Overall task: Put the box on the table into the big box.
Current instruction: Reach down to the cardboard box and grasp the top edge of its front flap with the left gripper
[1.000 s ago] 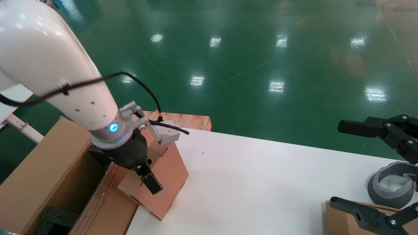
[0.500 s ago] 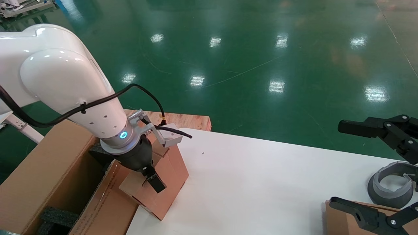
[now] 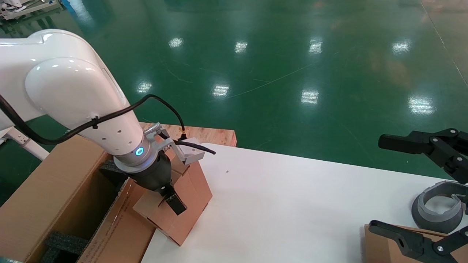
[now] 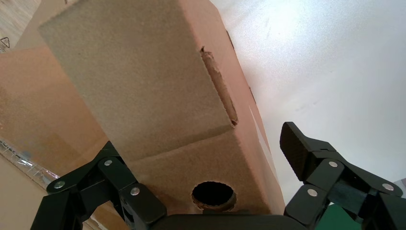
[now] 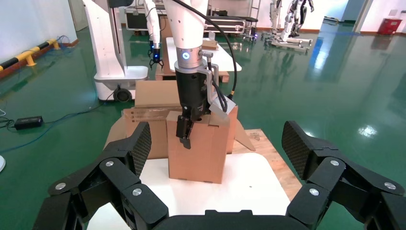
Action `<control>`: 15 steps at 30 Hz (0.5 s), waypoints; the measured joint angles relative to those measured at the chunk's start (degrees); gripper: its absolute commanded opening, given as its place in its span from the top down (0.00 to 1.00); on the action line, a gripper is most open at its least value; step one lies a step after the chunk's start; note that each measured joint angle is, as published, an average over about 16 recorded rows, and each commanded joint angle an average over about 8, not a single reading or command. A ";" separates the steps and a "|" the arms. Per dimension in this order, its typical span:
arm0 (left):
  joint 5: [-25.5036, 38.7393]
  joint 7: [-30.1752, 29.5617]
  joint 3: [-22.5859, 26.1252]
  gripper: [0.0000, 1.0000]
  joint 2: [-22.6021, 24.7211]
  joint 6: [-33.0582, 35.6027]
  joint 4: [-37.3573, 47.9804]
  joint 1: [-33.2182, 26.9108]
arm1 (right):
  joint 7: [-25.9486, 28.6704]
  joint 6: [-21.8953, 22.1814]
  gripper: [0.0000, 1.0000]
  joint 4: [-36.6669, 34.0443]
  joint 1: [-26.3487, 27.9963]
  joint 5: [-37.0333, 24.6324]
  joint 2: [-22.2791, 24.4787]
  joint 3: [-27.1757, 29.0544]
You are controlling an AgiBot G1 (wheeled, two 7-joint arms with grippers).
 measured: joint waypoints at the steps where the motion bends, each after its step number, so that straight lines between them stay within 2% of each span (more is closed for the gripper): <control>1: 0.01 0.00 0.00 1.00 0.00 -0.01 0.00 0.01 | 0.00 0.00 1.00 0.00 0.00 0.00 0.00 0.00; 11: 0.02 -0.01 0.00 1.00 0.00 -0.04 0.00 0.03 | 0.00 0.00 1.00 0.00 0.00 0.00 0.00 0.00; 12: 0.01 -0.01 0.00 1.00 0.00 -0.04 0.00 0.02 | 0.00 0.00 0.97 0.00 0.00 0.00 0.00 0.00; 15: -0.01 -0.01 -0.01 1.00 -0.01 -0.04 0.00 0.02 | 0.00 0.00 0.60 0.00 0.00 0.00 0.00 0.00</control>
